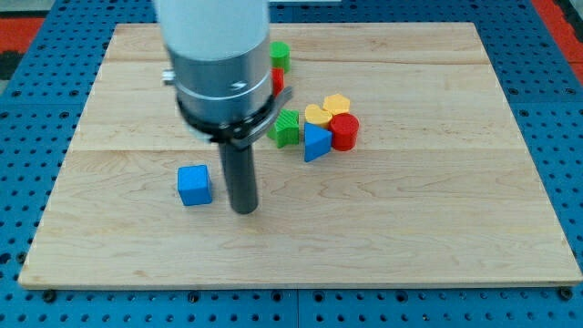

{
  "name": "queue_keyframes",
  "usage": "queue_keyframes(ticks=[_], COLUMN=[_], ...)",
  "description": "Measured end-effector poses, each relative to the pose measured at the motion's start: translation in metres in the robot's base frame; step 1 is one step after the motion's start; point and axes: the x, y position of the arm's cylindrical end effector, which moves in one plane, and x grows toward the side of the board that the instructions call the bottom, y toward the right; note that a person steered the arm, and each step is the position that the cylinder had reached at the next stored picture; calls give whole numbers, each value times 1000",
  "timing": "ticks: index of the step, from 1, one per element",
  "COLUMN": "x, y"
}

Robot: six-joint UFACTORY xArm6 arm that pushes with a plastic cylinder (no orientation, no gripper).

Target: Push the cube into the group of blocks

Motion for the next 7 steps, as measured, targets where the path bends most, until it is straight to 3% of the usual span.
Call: queue_keyframes(ticks=[1, 2, 3, 4, 7], x=[-3, -76, -114, -112, -81], y=[-64, -76, -61, -23, 13])
